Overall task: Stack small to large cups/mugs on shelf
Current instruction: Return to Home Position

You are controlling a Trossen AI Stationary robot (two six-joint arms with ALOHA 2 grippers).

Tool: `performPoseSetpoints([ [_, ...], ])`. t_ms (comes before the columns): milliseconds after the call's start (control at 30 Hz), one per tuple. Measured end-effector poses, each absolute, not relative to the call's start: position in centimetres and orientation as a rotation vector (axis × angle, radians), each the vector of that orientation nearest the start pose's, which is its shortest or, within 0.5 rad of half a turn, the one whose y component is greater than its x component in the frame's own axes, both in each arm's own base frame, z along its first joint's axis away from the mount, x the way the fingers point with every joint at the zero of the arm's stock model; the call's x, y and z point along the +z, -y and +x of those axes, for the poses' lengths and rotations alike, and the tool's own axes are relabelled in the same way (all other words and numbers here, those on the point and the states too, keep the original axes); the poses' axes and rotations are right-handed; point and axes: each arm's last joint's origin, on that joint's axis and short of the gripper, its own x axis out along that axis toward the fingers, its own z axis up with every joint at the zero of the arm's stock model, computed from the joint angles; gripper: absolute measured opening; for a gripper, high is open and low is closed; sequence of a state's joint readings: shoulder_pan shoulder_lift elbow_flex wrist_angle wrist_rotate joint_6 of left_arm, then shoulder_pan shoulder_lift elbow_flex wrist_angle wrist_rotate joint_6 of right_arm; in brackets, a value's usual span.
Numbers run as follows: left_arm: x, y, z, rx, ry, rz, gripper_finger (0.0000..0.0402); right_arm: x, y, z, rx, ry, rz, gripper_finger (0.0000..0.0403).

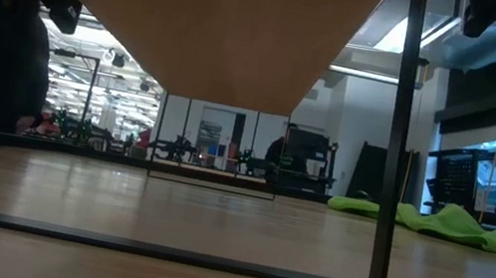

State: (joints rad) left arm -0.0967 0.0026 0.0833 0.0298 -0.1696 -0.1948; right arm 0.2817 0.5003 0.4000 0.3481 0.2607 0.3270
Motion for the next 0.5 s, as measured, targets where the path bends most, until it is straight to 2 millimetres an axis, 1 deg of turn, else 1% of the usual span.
performPoseSetpoints([
  [267, 18.3, 0.4, 9.5, 0.056, 0.181, -0.211, 0.0047, 28.9, -2.9, 12.8, 0.061, 0.233, 0.404, 0.0263],
  [500, 18.1, 0.4, 9.6, 0.063, 0.169, -0.192, 0.0047, 28.9, -2.9, 12.8, 0.057, 0.232, 0.383, 0.0263],
])
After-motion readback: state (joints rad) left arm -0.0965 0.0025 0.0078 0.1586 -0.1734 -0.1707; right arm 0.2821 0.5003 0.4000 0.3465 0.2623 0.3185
